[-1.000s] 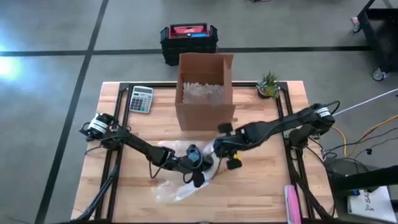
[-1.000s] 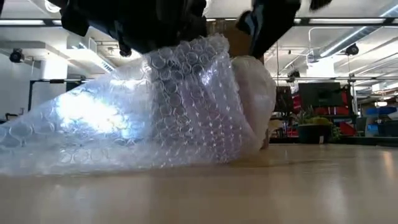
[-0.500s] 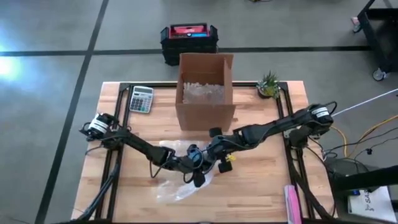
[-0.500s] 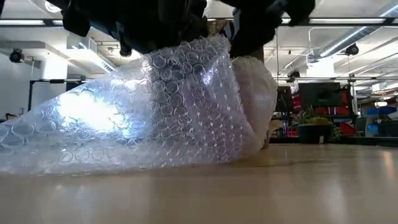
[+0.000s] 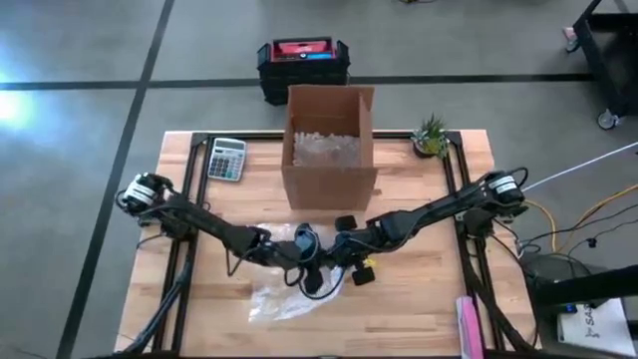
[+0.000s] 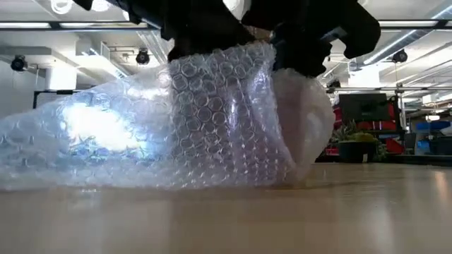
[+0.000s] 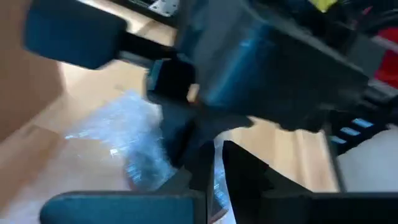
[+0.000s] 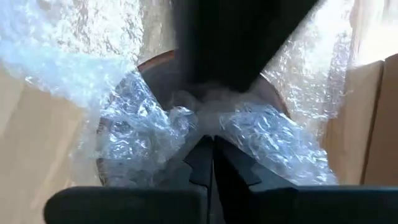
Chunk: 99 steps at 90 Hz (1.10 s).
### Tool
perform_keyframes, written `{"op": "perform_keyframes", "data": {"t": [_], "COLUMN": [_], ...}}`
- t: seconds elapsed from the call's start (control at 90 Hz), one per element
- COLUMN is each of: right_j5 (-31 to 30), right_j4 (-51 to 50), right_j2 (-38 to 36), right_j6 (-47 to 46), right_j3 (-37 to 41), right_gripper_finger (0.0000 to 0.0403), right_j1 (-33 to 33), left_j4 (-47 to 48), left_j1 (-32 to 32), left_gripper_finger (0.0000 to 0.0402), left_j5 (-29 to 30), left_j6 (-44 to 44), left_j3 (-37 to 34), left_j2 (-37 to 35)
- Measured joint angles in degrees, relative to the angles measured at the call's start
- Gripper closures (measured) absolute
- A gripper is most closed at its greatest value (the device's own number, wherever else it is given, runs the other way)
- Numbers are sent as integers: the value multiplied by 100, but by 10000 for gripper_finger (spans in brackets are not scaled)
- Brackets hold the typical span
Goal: Wrap mug
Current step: Wrap the purple mug with bubble wrap
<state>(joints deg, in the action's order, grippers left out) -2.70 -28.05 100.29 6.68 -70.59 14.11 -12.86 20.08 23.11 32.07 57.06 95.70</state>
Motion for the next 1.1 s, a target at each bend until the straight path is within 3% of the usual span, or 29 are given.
{"op": "perform_keyframes", "data": {"t": [0.133, 0.411, 0.556, 0.7, 0.867, 1.1], "right_j5": [-11, -126, -771, -338, -771, -632], "right_j4": [-177, -1653, -1644, -1454, -1295, -1127], "right_j2": [-6, -68, -67, 24, -6, -31], "right_j6": [39, 197, 350, 355, 238, 207], "right_j3": [-130, -1133, -1120, -828, -686, -789], "right_gripper_finger": [403, 403, 403, 403, 403, 403], "right_j1": [2, -26, -149, -203, -17, 189], "left_j4": [-108, -219, -221, -215, -215, -195], "left_j1": [-143, -171, -171, -171, -175, -175], "left_gripper_finger": [381, 381, 381, 381, 381, 381], "left_j5": [-13, -56, -93, -100, -117, -122], "left_j6": [26, 184, 149, 145, 143, 143], "left_j3": [2, 26, 22, 20, 17, 14], "left_j2": [262, 752, 749, 749, 759, 760]}}
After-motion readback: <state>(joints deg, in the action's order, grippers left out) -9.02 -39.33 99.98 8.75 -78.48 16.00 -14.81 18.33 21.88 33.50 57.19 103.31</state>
